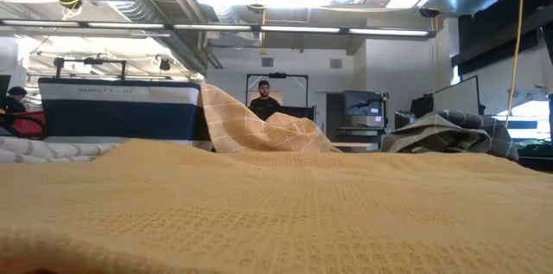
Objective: Fold towel
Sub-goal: Fold the orange towel
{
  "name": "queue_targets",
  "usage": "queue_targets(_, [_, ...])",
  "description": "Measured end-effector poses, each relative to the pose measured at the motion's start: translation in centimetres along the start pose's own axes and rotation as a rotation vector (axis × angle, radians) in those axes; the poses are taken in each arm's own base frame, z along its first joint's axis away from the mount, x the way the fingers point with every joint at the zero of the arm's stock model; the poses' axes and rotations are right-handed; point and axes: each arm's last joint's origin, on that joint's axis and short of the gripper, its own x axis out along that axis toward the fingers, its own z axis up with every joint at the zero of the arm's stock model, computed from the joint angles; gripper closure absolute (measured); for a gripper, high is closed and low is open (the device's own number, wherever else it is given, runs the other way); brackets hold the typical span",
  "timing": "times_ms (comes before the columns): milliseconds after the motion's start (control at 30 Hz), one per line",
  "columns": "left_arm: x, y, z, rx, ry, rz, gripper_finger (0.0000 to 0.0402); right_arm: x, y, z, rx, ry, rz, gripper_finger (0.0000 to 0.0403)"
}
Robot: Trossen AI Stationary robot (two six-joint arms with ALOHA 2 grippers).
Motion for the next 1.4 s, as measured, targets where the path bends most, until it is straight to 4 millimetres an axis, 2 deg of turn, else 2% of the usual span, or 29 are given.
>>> queue_targets(167, [0.0, 0.0, 0.0, 0.0, 0.0, 0.001, 0.0276, -0.5, 0.1, 0.2, 0.042, 0.038, 0.003, 0.0255])
queue_targets(367, [0.0, 0.0, 0.0, 0.0, -0.001, 0.001, 0.0276, -3.2, 0.8, 1.4, 0.052, 0.154, 0.014, 0.0278])
queue_targets(500, [0.0, 0.0, 0.0, 0.0, -0.001, 0.001, 0.0276, -4.1, 2.1, 0.0, 0.019, 0.194, 0.025, 0.0282])
queue_targets(633, [0.0, 0.0, 0.0, 0.0, -0.001, 0.001, 0.0276, -3.9, 2.9, -1.7, -0.027, 0.147, -0.073, 0.0283])
queue_targets(733, [0.0, 0.0, 0.0, -0.006, 0.0, 0.0, 0.0276, -3.3, 2.9, -2.1, -0.031, 0.106, -0.133, 0.0279])
queue_targets(867, [0.0, 0.0, 0.0, -0.008, -0.001, 0.0, 0.0276, -2.1, 3.1, -2.8, -0.043, 0.122, -0.144, 0.0249])
queue_targets(1100, [0.0, 0.0, 0.0, -0.008, -0.001, 0.0, 0.0276, -1.9, 3.0, -3.0, -0.097, 0.13, -0.16, 0.0205])
queue_targets(1233, [0.0, 0.0, 0.0, -0.008, -0.001, 0.0, 0.0276, -2.0, 2.9, -3.0, -0.103, 0.139, -0.167, 0.0216])
queue_targets(1400, [0.0, 0.0, 0.0, -0.008, -0.001, 0.0, 0.0276, -2.0, 2.9, -3.1, -0.106, 0.147, -0.165, 0.0272])
